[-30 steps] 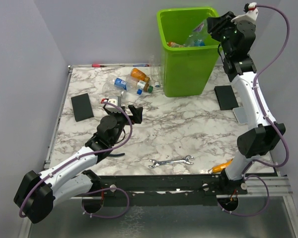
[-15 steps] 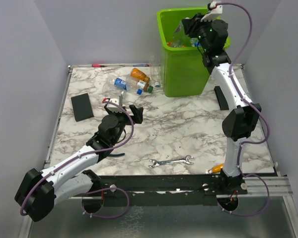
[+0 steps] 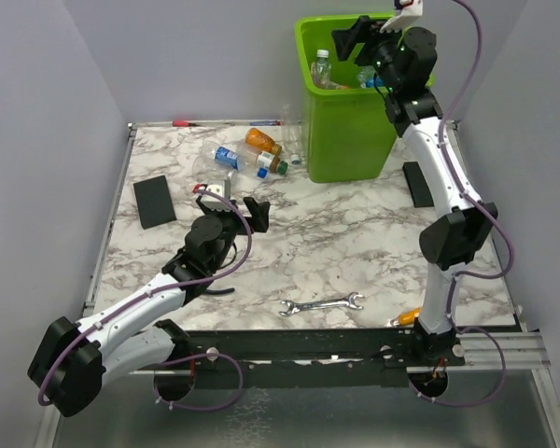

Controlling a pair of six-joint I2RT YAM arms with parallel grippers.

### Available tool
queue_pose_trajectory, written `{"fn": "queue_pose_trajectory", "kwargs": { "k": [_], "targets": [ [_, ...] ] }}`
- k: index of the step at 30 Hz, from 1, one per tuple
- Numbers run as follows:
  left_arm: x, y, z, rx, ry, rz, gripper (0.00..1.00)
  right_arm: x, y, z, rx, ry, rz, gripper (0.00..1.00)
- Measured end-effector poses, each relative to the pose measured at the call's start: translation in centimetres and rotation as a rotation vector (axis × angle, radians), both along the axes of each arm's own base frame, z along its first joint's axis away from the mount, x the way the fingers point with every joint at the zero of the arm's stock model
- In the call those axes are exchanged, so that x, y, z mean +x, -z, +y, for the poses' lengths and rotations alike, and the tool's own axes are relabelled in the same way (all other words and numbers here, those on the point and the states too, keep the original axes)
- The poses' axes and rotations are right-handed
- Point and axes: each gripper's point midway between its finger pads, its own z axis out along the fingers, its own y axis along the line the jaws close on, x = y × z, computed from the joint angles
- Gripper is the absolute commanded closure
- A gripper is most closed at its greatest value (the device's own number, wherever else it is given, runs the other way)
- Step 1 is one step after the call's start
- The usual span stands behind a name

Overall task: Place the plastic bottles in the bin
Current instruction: Place the plastic bottle in the trash bin, then pick up the plastic bottle at the center of the board.

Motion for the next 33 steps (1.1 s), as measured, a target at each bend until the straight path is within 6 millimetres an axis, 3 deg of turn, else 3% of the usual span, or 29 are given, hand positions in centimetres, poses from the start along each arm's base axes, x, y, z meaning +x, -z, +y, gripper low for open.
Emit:
{"fn": "queue_pose_trajectory", "kwargs": {
  "k": [3, 5, 8, 11, 12, 14, 15, 18, 19, 20, 21, 25, 28, 33],
  "targets": [
    [0.0, 0.0, 0.0, 0.000, 0.002, 0.001, 0.01, -2.9, -3.7, -0.3, 0.043, -0.012, -0.035, 0.18],
    [0.0, 0.0, 0.0, 0.001, 0.001, 0.002, 0.01, -5.9, -6.6, -0.4, 0.074, -0.036, -0.071, 0.20],
    [0.0, 0.1, 0.1, 0.004, -0.007, 0.006, 0.01, -12.4, -9.3, 0.7, 0.109, -0.135, -0.122, 0.20],
    [0.2, 0.2, 0.8, 0.011, -0.047, 0.015, 0.01, -19.9, -9.0, 2.3, 0.133, -0.261, -0.149, 0.21],
    [0.3, 0.1, 1.3, 0.014, -0.072, 0.019, 0.01, -22.7, -7.8, 3.0, 0.139, -0.319, -0.143, 0.21],
    [0.6, 0.1, 2.3, 0.027, -0.133, 0.028, 0.01, -26.0, -5.2, 3.4, 0.151, -0.388, -0.112, 0.22],
    [0.8, 0.0, 2.7, 0.033, -0.158, 0.031, 0.01, -27.2, -2.8, 3.4, 0.162, -0.411, -0.075, 0.22],
    [1.4, -0.1, 3.8, 0.050, -0.206, 0.050, 0.01, -29.2, 5.0, 3.1, 0.201, -0.447, 0.084, 0.23],
    [1.9, -0.1, 4.1, 0.046, -0.222, 0.062, 0.01, -29.8, 8.4, 3.1, 0.207, -0.452, 0.159, 0.23],
    [2.4, 0.1, 4.3, 0.038, -0.236, 0.078, 0.01, -30.2, 13.9, 3.1, 0.208, -0.446, 0.294, 0.23],
    [3.2, 0.4, 4.8, 0.019, -0.255, 0.104, 0.01, -30.8, 14.5, 2.8, 0.213, -0.447, 0.308, 0.24],
    [6.8, 3.4, 7.3, -0.066, -0.337, 0.247, 0.01, -33.9, 23.4, 1.8, 0.239, -0.430, 0.505, 0.24],
    [9.3, 6.0, 8.5, -0.132, -0.396, 0.363, 0.01, -35.7, 26.9, 1.1, 0.258, -0.423, 0.577, 0.24],
    [13.0, 7.4, 9.7, -0.263, -0.499, 0.457, 0.01, -36.7, 28.3, 0.8, 0.271, -0.426, 0.607, 0.24]
  ]
}}
